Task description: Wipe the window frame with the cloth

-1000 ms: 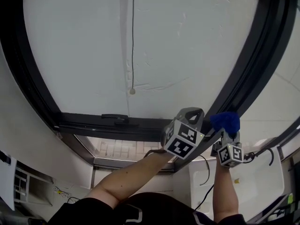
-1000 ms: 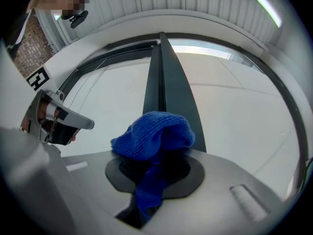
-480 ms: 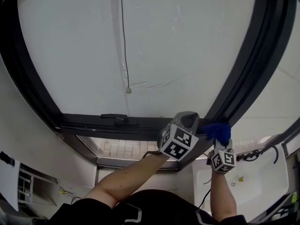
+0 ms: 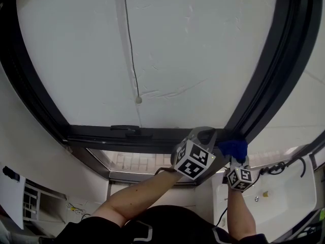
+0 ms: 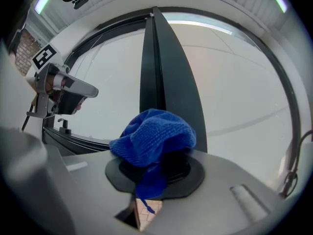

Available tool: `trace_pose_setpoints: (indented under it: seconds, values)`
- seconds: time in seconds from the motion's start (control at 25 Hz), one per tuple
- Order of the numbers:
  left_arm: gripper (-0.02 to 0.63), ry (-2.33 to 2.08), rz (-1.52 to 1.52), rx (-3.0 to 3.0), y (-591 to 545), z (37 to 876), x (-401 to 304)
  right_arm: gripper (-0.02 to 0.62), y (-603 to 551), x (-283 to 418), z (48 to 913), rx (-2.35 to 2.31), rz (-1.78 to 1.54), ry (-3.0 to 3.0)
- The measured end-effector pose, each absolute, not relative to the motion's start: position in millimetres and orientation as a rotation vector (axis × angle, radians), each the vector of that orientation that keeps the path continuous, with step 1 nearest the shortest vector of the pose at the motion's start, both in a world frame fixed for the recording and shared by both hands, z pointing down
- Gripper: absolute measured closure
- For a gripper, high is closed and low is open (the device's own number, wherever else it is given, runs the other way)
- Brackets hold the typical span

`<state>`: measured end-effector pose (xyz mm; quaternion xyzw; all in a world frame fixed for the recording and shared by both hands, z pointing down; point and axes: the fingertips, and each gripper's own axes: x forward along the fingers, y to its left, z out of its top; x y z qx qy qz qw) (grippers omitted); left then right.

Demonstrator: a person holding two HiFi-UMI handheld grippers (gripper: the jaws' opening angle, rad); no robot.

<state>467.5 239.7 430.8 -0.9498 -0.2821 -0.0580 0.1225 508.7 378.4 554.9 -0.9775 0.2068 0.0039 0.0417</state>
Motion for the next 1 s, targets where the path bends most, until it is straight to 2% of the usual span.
trace_pose_setpoints:
  seconds: [1.0]
  values:
    - [0.612, -0.773, -0.247, -2.807, 216.0, 450.4, 453.5, 0.522, 379.9, 508.4, 568.0, -2.963, -0.088, 0.587]
